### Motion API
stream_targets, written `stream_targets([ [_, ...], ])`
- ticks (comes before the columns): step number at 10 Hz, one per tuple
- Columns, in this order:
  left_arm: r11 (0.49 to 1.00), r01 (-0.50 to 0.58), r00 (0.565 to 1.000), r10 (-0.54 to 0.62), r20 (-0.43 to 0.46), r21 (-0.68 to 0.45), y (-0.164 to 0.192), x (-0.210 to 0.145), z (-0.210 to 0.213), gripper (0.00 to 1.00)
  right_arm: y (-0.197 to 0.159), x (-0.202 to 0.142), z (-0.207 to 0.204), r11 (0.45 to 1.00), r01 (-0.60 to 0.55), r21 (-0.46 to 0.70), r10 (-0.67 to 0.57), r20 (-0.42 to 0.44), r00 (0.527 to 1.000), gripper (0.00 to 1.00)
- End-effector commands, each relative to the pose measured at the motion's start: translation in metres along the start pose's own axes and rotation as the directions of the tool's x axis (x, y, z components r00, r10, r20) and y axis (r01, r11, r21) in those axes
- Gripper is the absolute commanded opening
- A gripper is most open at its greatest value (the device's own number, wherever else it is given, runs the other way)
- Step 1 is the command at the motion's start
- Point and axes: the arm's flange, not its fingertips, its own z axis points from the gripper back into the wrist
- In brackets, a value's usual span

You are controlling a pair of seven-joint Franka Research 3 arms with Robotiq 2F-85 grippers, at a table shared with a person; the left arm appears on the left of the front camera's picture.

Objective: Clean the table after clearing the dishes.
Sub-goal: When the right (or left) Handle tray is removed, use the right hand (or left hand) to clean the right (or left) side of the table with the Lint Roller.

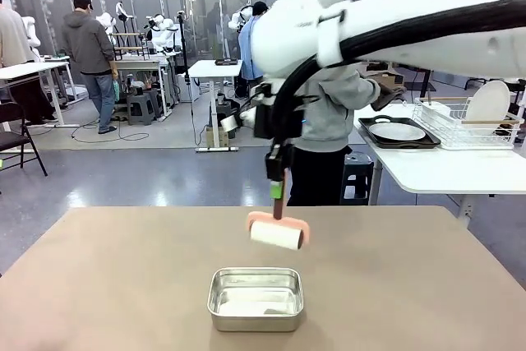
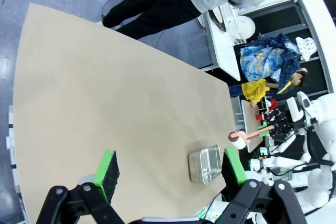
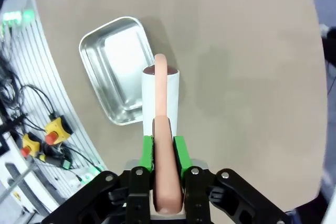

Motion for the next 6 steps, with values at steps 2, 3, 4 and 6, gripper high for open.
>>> stream_targets([
  [2, 1.000, 0.005, 1.000, -0.005, -0.003, -0.003, -0.001, 0.003, 0.003, 1.00, -0.023, -0.096, -0.007, 0.952, 0.292, 0.088, -0.303, 0.168, 0.938, 0.00],
  [3, 1.000, 0.005, 1.000, -0.005, -0.003, -0.003, -0.001, 0.003, 0.003, 1.00, -0.034, -0.122, -0.008, 0.922, 0.367, 0.121, -0.385, 0.212, 0.898, 0.00],
  [4, 1.000, 0.005, 1.000, -0.005, -0.003, -0.003, -0.001, 0.003, 0.003, 1.00, -0.041, -0.133, -0.010, 0.903, 0.410, 0.125, -0.429, 0.252, 0.868, 0.00],
  [6, 1.000, 0.005, 1.000, -0.005, -0.003, -0.003, -0.001, 0.003, 0.003, 1.00, -0.051, -0.102, 0.007, 0.950, 0.289, 0.114, -0.304, 0.138, 0.943, 0.00],
])
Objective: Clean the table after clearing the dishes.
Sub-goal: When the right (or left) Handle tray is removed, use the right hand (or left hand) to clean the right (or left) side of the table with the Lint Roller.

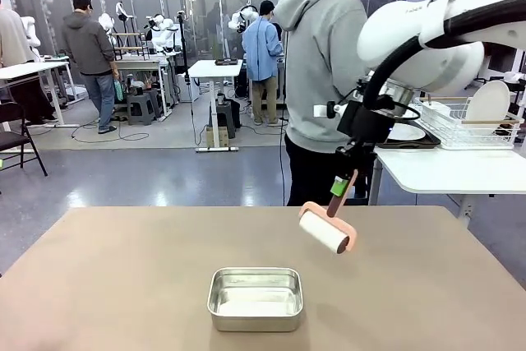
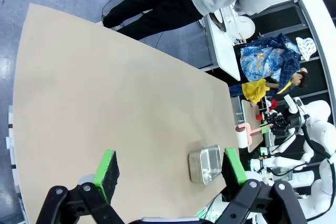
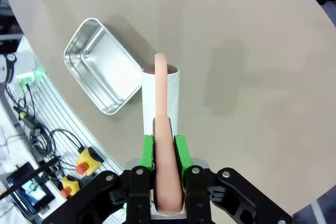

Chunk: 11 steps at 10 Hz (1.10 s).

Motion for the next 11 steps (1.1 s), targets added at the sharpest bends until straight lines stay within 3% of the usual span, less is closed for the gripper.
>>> stream_targets([
  [1, 1.000, 0.005, 1.000, -0.005, -0.003, -0.003, -0.001, 0.002, 0.003, 1.00, 0.014, 0.020, 0.001, 0.999, -0.054, -0.006, 0.053, -0.044, 0.998, 0.00],
  [3, 1.000, 0.005, 1.000, -0.005, -0.003, -0.003, -0.001, 0.002, 0.003, 1.00, 0.014, 0.020, 0.001, 0.999, -0.054, -0.006, 0.053, -0.044, 0.998, 0.00],
  [4, 1.000, 0.005, 1.000, -0.005, -0.003, -0.003, -0.001, 0.002, 0.003, 1.00, 0.017, 0.015, -0.004, 0.999, -0.048, 0.004, 0.048, -0.024, 0.999, 0.21],
  [7, 1.000, 0.005, 1.000, -0.005, -0.003, -0.003, -0.001, 0.002, 0.003, 1.00, -0.034, -0.019, -0.022, 0.964, 0.206, 0.168, -0.225, 0.107, 0.968, 0.21],
  [11, 1.000, 0.005, 1.000, -0.005, -0.003, -0.003, -0.001, 0.002, 0.003, 1.00, -0.094, -0.044, -0.052, 0.855, 0.411, 0.316, -0.475, 0.157, 0.866, 0.21],
])
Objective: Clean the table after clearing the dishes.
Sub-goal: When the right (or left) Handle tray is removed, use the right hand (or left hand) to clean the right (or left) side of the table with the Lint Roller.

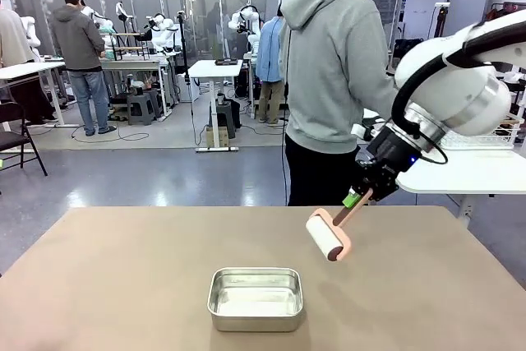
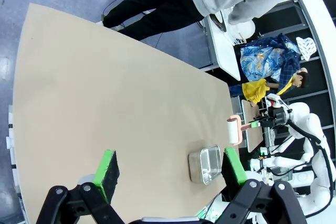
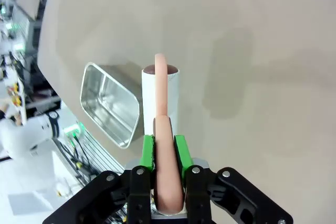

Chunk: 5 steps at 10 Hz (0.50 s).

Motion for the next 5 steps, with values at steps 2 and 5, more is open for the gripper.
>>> stream_targets([
  [2, 1.000, 0.005, 1.000, -0.005, -0.002, -0.003, -0.001, 0.002, 0.003, 1.00, -0.022, 0.017, -0.027, 0.989, 0.120, 0.084, -0.127, 0.081, 0.989, 0.21],
  [5, 1.000, 0.005, 1.000, -0.005, -0.002, -0.003, -0.001, 0.002, 0.003, 1.00, -0.053, 0.036, -0.065, 0.972, 0.175, 0.156, -0.193, 0.114, 0.975, 0.21],
])
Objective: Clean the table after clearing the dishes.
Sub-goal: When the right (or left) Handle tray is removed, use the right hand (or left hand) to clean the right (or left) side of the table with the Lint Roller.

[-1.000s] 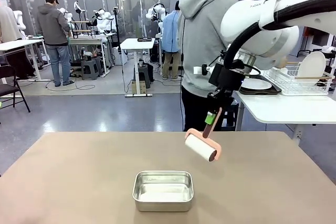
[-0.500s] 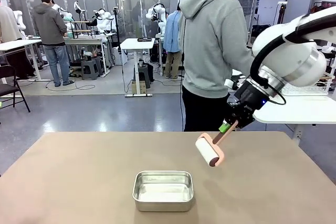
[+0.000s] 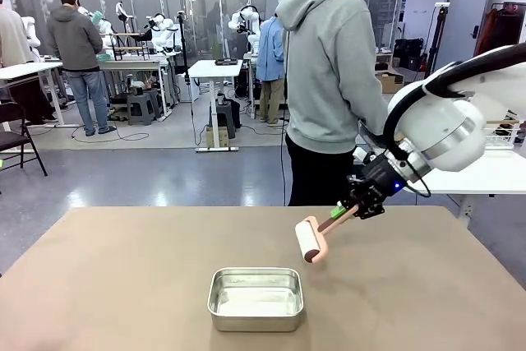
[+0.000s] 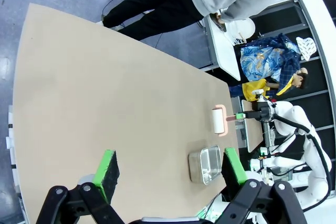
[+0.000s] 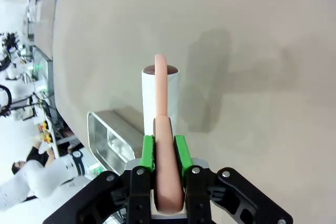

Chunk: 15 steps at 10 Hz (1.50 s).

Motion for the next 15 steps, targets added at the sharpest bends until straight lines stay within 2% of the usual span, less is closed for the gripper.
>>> stream_targets([
  [1, 1.000, 0.005, 1.000, -0.005, -0.002, -0.003, -0.001, 0.002, 0.003, 1.00, -0.007, 0.014, -0.014, 0.998, 0.028, 0.053, -0.030, 0.040, 0.999, 0.21],
  [3, 1.000, 0.005, 1.000, -0.005, -0.002, -0.003, -0.001, 0.002, 0.003, 1.00, -0.024, 0.011, -0.024, 0.993, 0.057, 0.104, -0.061, 0.041, 0.997, 0.21],
  [7, 1.000, 0.005, 1.000, -0.005, -0.002, -0.003, -0.001, 0.002, 0.003, 1.00, -0.061, -0.006, -0.035, 0.987, 0.097, 0.131, -0.108, 0.077, 0.991, 0.21],
  [11, 1.000, 0.005, 1.000, -0.005, -0.002, -0.003, -0.001, 0.002, 0.003, 1.00, -0.098, -0.024, -0.020, 0.990, 0.132, 0.043, -0.135, 0.100, 0.986, 0.21],
  [14, 1.000, 0.005, 1.000, -0.005, -0.002, -0.003, -0.001, 0.002, 0.003, 1.00, -0.125, -0.023, 0.021, 0.995, 0.087, -0.048, -0.082, 0.093, 0.992, 0.21],
  [15, 1.000, 0.005, 1.000, -0.005, -0.002, -0.003, -0.001, 0.002, 0.003, 1.00, -0.134, -0.021, 0.031, 0.995, 0.077, -0.069, -0.073, 0.065, 0.995, 0.21],
])
